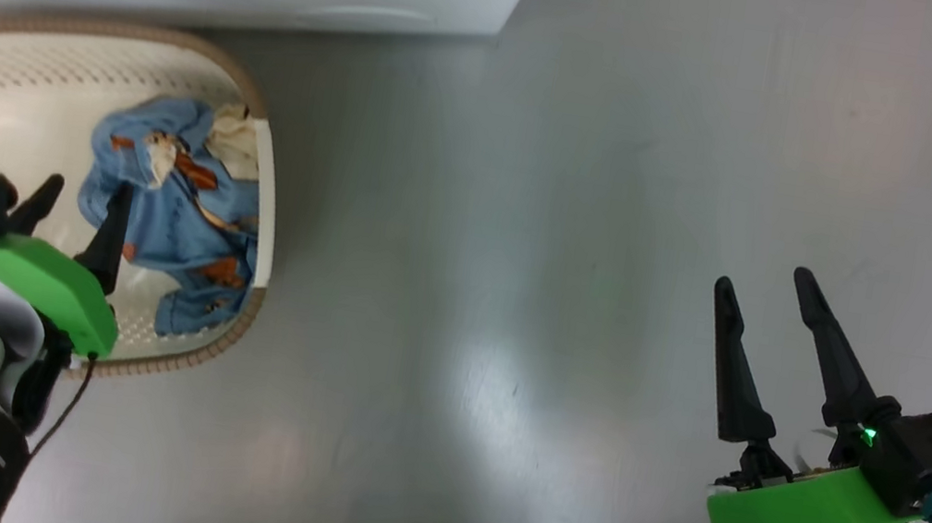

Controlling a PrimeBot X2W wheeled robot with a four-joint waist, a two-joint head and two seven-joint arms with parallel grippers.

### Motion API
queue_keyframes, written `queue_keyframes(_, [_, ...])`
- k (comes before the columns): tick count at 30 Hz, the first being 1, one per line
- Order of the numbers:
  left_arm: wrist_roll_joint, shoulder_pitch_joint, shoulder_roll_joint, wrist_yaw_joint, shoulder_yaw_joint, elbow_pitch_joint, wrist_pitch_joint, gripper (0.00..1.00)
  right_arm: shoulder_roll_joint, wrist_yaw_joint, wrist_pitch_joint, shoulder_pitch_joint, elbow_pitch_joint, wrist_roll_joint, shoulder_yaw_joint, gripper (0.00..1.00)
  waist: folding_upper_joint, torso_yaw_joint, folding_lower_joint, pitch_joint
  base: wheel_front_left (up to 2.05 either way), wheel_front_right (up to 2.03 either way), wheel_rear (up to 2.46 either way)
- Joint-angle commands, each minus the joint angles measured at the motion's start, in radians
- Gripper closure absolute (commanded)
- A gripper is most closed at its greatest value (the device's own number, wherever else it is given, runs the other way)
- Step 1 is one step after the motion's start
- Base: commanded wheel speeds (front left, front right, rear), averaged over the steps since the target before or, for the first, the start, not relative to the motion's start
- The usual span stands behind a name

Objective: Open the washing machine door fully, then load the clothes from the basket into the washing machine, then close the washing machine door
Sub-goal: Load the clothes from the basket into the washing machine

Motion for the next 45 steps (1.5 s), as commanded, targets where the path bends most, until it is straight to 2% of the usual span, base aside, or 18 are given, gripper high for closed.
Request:
queue_keyframes(1, [-0.014,-0.011,0.053,-0.002,0.006,0.004,0.002,0.00,0.006,0.002,-0.005,0.010,-0.024,-0.012,0.018,0.00,-0.0001,0.004,0.0000,0.066,0.00,0.00,0.00])
queue_keyframes(10, [-0.068,-0.112,0.082,-0.002,-0.127,0.073,0.017,0.00,0.010,0.002,-0.005,0.001,-0.037,-0.019,0.011,0.00,-0.0001,0.012,0.0000,0.135,0.00,0.00,0.00])
queue_keyframes(22, [-0.163,-0.231,0.130,-0.002,-0.308,0.103,0.085,0.00,0.012,0.002,-0.005,-0.008,-0.040,-0.002,0.031,0.00,-0.0001,-0.018,0.0000,0.227,0.00,0.00,0.00])
queue_keyframes(28, [-0.198,-0.290,0.154,-0.002,-0.355,0.141,0.088,0.00,0.012,0.002,-0.005,-0.007,-0.047,0.007,0.038,0.00,-0.0001,-0.029,0.0000,0.254,0.00,0.00,0.00])
queue_keyframes(37, [-0.222,-0.356,0.137,-0.002,-0.392,0.226,0.088,0.00,0.012,0.002,-0.005,0.005,-0.058,0.009,0.044,0.00,-0.0001,-0.042,0.0000,0.287,0.00,0.00,0.00])
queue_keyframes(41, [-0.270,-0.367,0.122,-0.002,-0.380,0.265,0.091,0.00,0.012,0.002,-0.005,0.030,-0.063,0.008,0.045,0.00,-0.0001,-0.055,0.0000,0.282,0.00,0.00,0.00])
queue_keyframes(42, [-0.275,-0.370,0.120,-0.002,-0.381,0.268,0.091,0.02,0.012,0.002,-0.005,0.034,-0.065,0.006,0.043,0.00,-0.0001,-0.057,0.0000,0.282,0.00,0.00,0.00])
queue_keyframes(43, [-0.288,-0.370,0.115,-0.002,-0.379,0.268,0.094,0.59,0.012,0.002,-0.005,0.038,-0.066,0.004,0.042,0.00,-0.0001,-0.058,0.0000,0.281,0.00,0.00,0.00])
queue_keyframes(44, [-0.302,-0.369,0.111,-0.002,-0.376,0.266,0.100,1.00,0.012,0.002,-0.005,0.041,-0.068,0.003,0.041,0.00,-0.0001,-0.059,0.0000,0.280,0.00,0.00,0.00])
queue_keyframes(45, [-0.311,-0.368,0.108,-0.002,-0.378,0.263,0.103,1.00,0.012,0.002,-0.005,0.043,-0.069,0.002,0.039,0.00,-0.0001,-0.059,0.0000,0.279,0.00,0.00,0.00])
